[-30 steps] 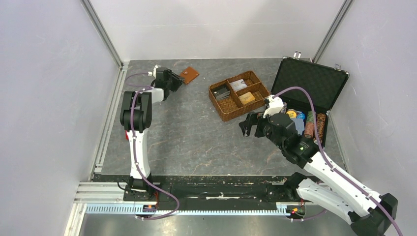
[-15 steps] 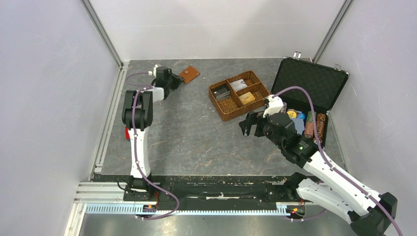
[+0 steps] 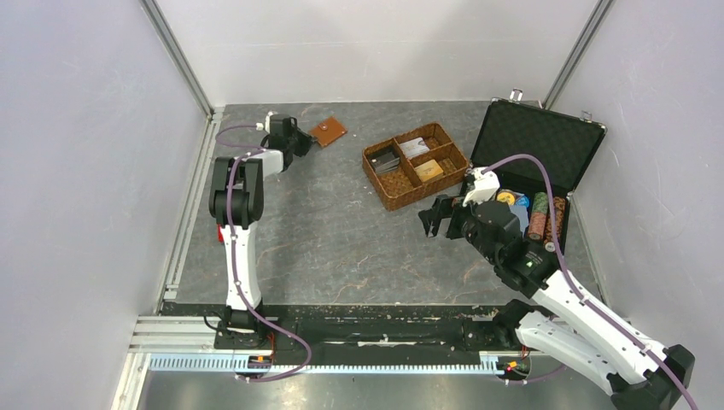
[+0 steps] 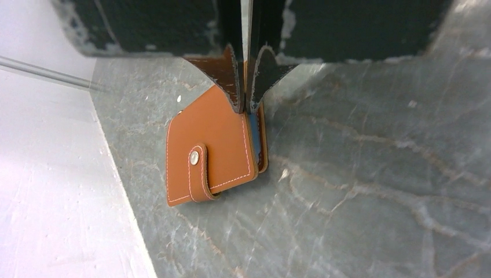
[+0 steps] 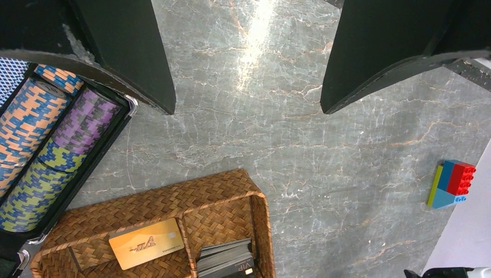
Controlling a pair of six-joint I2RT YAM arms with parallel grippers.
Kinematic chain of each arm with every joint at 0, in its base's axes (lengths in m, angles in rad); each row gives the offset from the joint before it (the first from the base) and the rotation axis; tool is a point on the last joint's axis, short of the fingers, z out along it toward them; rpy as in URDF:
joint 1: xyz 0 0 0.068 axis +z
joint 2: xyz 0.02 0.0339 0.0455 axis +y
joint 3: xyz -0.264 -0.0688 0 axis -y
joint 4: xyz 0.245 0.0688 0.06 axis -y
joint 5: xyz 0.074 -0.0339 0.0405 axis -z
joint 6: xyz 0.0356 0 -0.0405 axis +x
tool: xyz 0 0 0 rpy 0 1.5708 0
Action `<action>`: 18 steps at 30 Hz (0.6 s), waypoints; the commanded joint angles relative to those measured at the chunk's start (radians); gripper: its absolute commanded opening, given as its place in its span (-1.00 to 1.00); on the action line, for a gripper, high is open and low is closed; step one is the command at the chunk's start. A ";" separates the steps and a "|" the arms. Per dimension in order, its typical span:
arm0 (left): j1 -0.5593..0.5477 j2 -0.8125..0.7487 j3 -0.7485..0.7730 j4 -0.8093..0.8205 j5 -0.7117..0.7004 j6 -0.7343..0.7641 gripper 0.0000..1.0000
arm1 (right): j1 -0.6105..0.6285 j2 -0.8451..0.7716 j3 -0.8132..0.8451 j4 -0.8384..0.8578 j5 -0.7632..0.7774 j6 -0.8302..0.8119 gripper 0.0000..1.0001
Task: Take the credit cards out of the card holder
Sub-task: Move the card holder to the center of the board.
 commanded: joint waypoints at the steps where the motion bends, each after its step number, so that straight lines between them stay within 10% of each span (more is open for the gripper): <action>1: 0.005 -0.120 -0.080 -0.085 0.010 0.066 -0.95 | 0.003 -0.033 -0.023 0.039 0.025 0.009 0.98; 18: -0.027 -0.675 -0.760 -0.212 0.143 0.090 -0.95 | 0.003 -0.142 -0.093 0.031 0.111 -0.017 0.91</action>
